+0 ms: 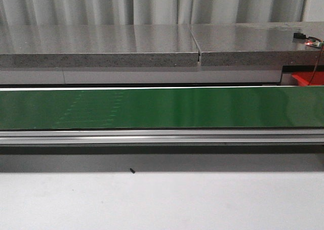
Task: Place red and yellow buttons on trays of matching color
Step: 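Lower the left gripper toward the cluster of red-capped buttons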
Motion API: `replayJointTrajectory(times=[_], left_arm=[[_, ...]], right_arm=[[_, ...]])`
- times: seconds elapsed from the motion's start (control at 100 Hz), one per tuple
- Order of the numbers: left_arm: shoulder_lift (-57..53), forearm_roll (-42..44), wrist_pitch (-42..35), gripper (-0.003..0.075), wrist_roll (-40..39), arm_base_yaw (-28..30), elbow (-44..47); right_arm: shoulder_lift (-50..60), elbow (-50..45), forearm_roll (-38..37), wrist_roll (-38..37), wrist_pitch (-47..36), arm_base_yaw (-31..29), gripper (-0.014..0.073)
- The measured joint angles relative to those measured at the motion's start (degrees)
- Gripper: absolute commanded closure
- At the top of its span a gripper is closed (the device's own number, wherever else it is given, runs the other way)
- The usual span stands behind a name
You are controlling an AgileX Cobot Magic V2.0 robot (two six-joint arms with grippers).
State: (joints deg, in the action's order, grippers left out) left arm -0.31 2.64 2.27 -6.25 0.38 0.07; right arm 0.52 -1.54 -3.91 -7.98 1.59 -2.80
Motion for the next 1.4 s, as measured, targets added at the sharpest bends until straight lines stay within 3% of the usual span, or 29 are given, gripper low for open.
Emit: replayJointTrajectory(times=[0.91,1.2,1.4], left_arm=[[0.00,0.11,0.59,0.0739,0.00,0.00,0.00],[1.84,2.30,17.89,0.0739,0.00,0.00,-6.75],[10.65,2.64,23.67,0.0739,0.00,0.00,-14.99]], right_arm=[[0.00,0.00,0.00,0.00,0.00,0.00,0.0660],[0.00,0.00,0.00,0.00,0.00,0.00,0.0660],[0.00,0.00,0.00,0.00,0.00,0.00,0.0660]])
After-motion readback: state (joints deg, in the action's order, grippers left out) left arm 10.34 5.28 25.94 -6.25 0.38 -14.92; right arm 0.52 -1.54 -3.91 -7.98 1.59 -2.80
